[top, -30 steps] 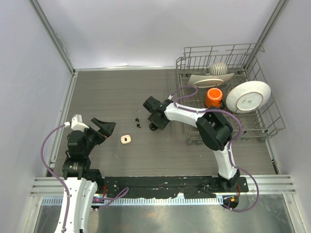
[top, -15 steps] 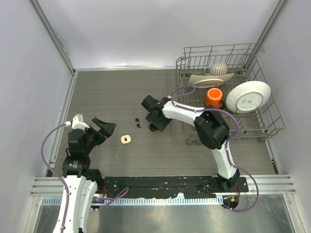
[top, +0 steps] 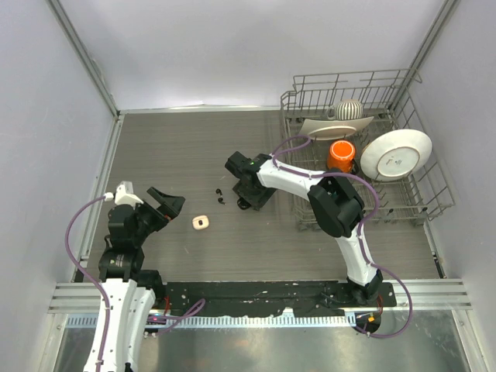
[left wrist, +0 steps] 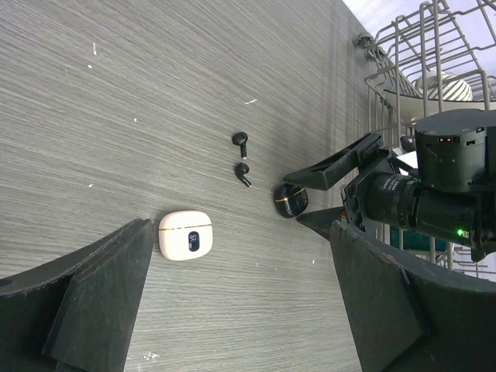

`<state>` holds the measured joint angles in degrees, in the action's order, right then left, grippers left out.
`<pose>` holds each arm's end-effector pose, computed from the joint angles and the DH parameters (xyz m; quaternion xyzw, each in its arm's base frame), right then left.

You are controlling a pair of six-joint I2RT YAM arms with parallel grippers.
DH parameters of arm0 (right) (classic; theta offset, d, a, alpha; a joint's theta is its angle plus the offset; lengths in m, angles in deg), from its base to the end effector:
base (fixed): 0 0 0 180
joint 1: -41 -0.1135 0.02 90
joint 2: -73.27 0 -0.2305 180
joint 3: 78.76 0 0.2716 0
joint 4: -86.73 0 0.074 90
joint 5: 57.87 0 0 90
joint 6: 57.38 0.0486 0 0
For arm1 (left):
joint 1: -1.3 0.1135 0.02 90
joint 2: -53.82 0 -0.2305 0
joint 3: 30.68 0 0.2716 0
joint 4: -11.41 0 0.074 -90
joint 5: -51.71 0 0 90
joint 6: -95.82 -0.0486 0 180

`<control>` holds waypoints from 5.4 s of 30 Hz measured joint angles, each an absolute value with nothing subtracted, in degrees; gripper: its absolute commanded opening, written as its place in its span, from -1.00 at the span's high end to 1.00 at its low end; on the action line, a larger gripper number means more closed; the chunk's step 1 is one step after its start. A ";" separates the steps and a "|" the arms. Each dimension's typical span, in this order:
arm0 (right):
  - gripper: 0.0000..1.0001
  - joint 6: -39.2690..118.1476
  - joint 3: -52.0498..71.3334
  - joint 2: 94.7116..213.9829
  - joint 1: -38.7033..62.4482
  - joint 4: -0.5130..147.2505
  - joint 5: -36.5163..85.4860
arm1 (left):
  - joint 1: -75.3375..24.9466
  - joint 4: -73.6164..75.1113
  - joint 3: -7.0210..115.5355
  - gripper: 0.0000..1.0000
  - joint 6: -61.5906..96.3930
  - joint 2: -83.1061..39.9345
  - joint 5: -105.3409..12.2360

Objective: Insert the wireless bluetooth earbuds into the charging case
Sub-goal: Pick up the charging case at the center of the board.

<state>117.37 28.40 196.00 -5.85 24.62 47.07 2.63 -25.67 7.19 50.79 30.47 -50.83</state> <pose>0.3046 0.3067 0.1163 0.3333 0.9278 0.0441 0.1615 0.1836 -0.0063 0.2264 -0.2693 0.7840 -0.2894 0.4785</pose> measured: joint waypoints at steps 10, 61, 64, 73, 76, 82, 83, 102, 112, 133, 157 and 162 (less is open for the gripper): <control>0.48 119.04 28.64 196.31 -5.26 23.16 46.67 | 2.63 -24.51 7.19 -1.00 50.64 32.32 -52.57; 0.98 122.62 8.92 163.13 -10.66 60.58 45.03 | -20.89 10.52 8.11 -0.94 47.34 20.78 -54.54; 0.99 122.77 8.40 162.56 -10.66 60.88 45.05 | -21.22 10.37 8.11 -0.92 47.38 19.06 -52.60; 0.99 122.86 8.05 162.32 -10.66 61.06 44.40 | -22.77 13.80 8.39 -0.77 47.05 10.71 -51.77; 0.99 122.86 8.05 162.30 -10.66 61.08 44.20 | -23.01 15.24 8.92 -0.72 46.31 8.94 -51.79; 0.98 122.84 8.05 161.99 -10.66 61.10 43.81 | -23.08 19.79 10.14 -0.60 45.72 6.42 -51.94; 0.98 122.84 8.05 161.99 -10.66 61.12 43.70 | -23.08 20.40 10.38 -0.60 45.68 5.75 -52.07; 0.98 122.80 8.05 161.36 -10.70 61.12 42.93 | -23.12 28.27 10.80 0.84 46.57 -0.85 -54.21; -0.30 114.64 -2.62 158.63 -7.69 80.62 32.60 | -23.12 28.18 10.38 1.00 42.66 1.35 -56.53; -0.47 108.41 -5.24 154.87 2.54 94.02 -12.01 | -23.16 17.21 8.52 1.00 22.84 19.12 -69.25; -0.42 109.88 -6.51 157.23 1.60 87.81 -14.29 | -23.16 21.23 8.96 1.00 23.91 15.80 -72.07; -0.31 112.46 -6.57 158.06 0.64 90.65 -14.05 | -23.16 22.19 8.96 1.00 24.74 15.28 -72.92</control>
<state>112.46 -6.57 158.06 0.64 90.65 -14.05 -23.16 22.19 8.96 24.74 15.28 -72.92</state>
